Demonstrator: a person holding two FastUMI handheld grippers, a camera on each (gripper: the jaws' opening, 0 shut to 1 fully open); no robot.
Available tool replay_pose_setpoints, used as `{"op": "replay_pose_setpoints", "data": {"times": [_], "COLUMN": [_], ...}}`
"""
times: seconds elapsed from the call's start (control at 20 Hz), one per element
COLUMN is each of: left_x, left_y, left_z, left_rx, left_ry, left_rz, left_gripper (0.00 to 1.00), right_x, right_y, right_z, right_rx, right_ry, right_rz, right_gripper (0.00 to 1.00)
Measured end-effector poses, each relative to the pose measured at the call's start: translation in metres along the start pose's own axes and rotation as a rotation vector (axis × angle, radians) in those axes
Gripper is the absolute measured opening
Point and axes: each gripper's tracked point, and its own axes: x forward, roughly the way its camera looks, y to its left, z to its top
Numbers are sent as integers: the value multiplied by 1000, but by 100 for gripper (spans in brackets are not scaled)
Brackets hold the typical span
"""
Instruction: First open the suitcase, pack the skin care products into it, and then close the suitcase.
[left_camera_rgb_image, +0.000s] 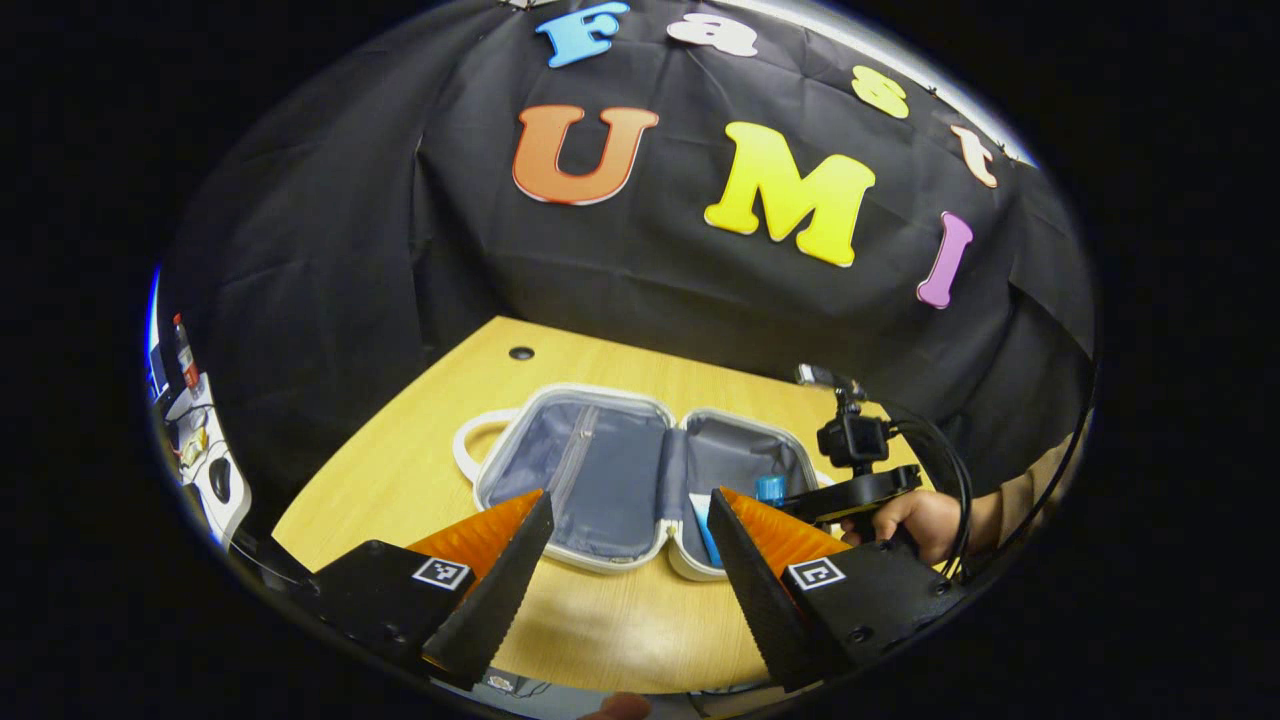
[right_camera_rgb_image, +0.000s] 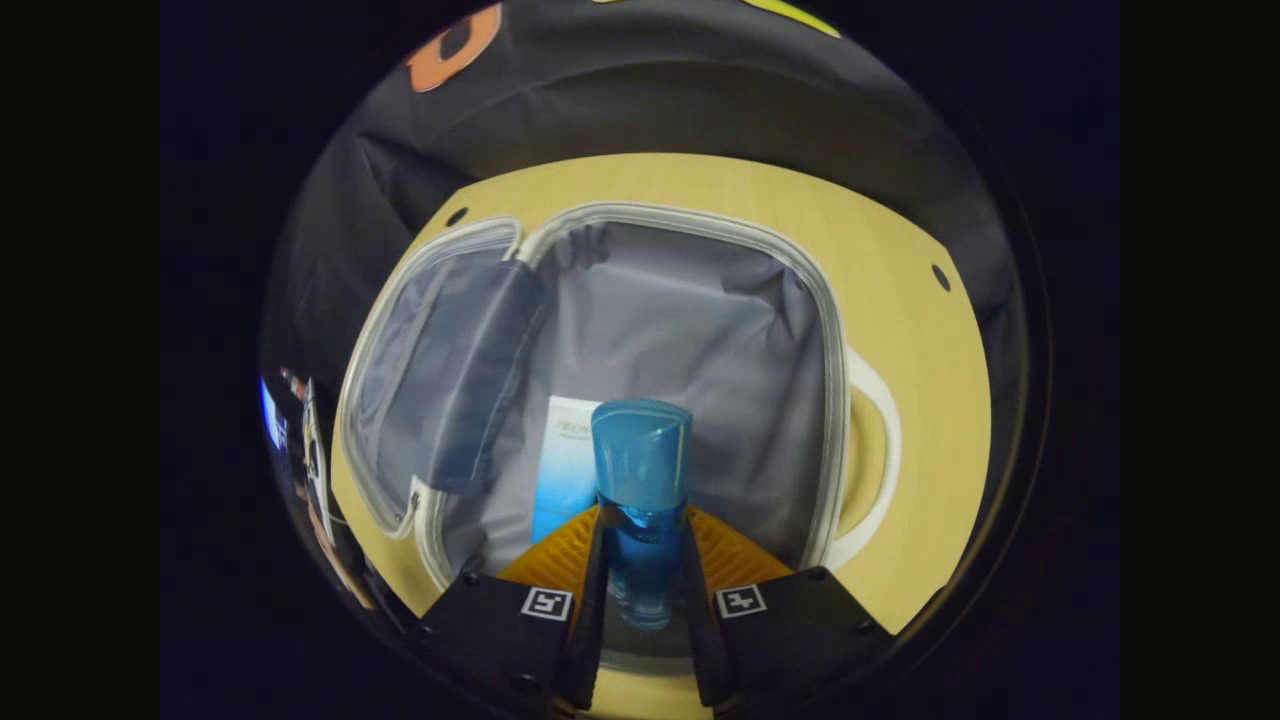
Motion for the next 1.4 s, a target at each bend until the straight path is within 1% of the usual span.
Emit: {"op": "replay_pose_setpoints", "data": {"times": [0.05,0.15,0.2,0.3,0.35,0.4,0.5,0.6,0.7,0.75,0.8,0.85,0.9,0.95,1.0,1.05,1.1,1.15,1.2,1.25,1.35,1.4], "left_x": [0,1,2,7,9,8,11,13,21,26,32,40,49,58,68,80,90,101,111,119,136,148], "left_y": [5,14,24,42,45,51,65,86,94,103,113,121,125,128,137,151,161,172,179,183,186,192], "left_z": [8,28,35,52,62,71,97,113,120,119,116,114,110,103,97,90,81,74,68,63,47,35], "left_rx": [11,45,52,43,35,31,32,48,50,42,25,-4,-42,-90,-138,-185,-228,-266,-294,-318,-370,-412], "left_ry": [-33,-94,-108,-146,-161,-181,-235,-269,-284,-277,-267,-256,-241,-214,-193,-170,-140,-121,-110,-105,-73,-43], "left_rz": [4,5,26,57,49,58,75,114,111,120,125,117,92,58,45,43,37,42,34,19,-50,-51], "left_gripper": [99,99,99,99,99,98,98,98,98,97,98,98,98,98,98,98,98,98,99,98,98,98], "right_x": [4,14,17,20,19,20,19,17,7,-3,-18,-34,-54,-77,-103,-129,-158,-185,-213,-240,-288,-311], "right_y": [-2,-8,-9,-8,-7,-5,-4,1,5,3,6,7,4,1,-6,-15,-22,-34,-45,-55,-80,-90], "right_z": [1,1,0,6,6,5,4,4,5,9,13,20,28,37,46,56,63,67,69,70,74,74], "right_rx": [17,24,17,-11,-25,-33,-29,-6,3,1,8,10,4,-8,-22,-33,-42,-49,-53,-52,-41,-25], "right_ry": [8,23,38,18,21,20,19,22,14,-11,-42,-83,-134,-194,-261,-333,-400,-458,-502,-546,-628,-669], "right_rz": [-7,-36,-45,-52,-56,-54,-44,-15,22,25,55,76,85,102,99,91,88,70,55,43,1,-19], "right_gripper": [35,32,35,35,35,36,40,47,62,70,75,76,77,81,81,82,77,77,81,77,77,81]}}
